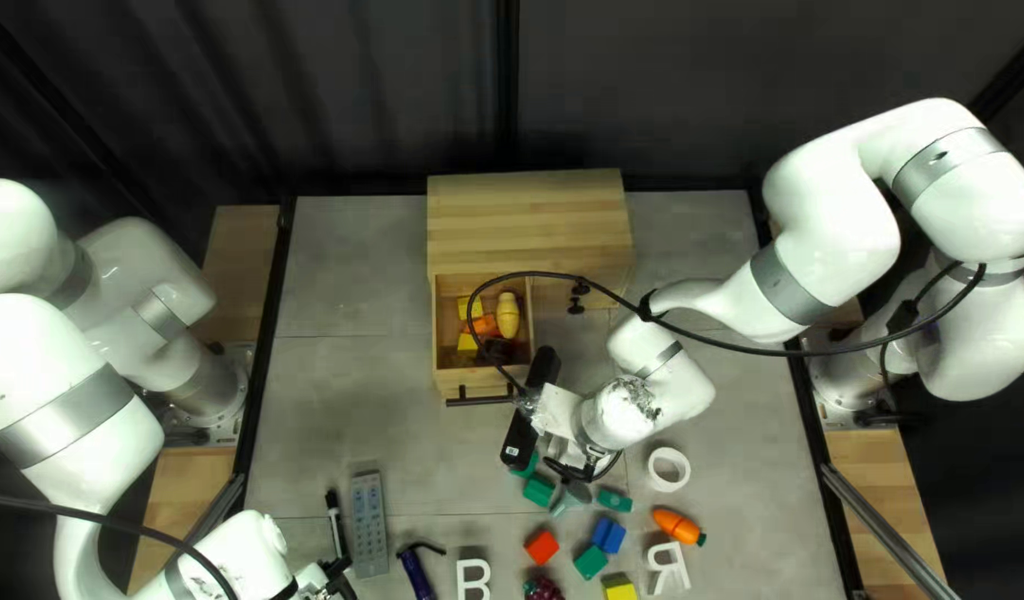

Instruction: Open drawers and place objects into drawer and close

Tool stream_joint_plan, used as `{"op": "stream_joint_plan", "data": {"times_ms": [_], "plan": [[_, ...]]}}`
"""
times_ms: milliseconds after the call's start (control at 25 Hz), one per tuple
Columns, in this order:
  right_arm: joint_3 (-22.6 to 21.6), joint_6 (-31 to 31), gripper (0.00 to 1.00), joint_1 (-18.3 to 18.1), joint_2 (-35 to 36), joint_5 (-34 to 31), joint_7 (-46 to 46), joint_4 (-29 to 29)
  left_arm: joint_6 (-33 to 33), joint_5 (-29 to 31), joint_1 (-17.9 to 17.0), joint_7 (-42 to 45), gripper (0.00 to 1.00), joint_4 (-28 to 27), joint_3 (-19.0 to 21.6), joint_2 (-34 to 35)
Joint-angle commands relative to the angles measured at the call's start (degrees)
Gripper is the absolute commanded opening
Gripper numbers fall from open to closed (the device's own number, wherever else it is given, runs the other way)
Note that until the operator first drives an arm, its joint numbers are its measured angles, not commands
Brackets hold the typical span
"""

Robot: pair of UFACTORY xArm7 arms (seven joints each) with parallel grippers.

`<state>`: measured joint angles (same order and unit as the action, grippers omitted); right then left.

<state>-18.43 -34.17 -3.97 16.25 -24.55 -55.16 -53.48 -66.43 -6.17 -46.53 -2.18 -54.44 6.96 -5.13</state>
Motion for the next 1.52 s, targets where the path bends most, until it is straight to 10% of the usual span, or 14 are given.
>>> {"op": "stream_joint_plan", "data": {"times_ms": [40,600,640,720,800,1520], "plan": [[-0.55,-8.89,0.08,-0.69,-5.37,2.63,4.13,-3.3,0.0,0.0,0.0,0.0,1.0,0.0,0.0,0.0],[3.37,-21.15,0.1,-4.67,-9.88,-3.12,19.75,-18.2,0.0,0.0,0.0,0.0,1.0,0.0,0.0,0.0],[3.92,-19.96,0.16,-5.24,-8.89,-3.84,20.31,-18.73,0.0,0.0,0.0,0.0,1.0,0.0,0.0,0.0],[4.62,-18.51,0.78,-5.81,-7.02,-4.77,20.6,-19.87,0.0,0.0,0.0,0.0,1.0,0.0,0.0,0.0],[5.0,-18.08,1.0,-5.96,-4.79,-5.27,20.54,-22.04,0.0,0.0,0.0,0.0,1.0,0.0,0.0,0.0],[-5.49,-28.2,1.0,5.19,-16.57,3.68,4.92,-9.21,0.0,0.0,0.0,0.0,1.0,0.0,0.0,0.0]]}}
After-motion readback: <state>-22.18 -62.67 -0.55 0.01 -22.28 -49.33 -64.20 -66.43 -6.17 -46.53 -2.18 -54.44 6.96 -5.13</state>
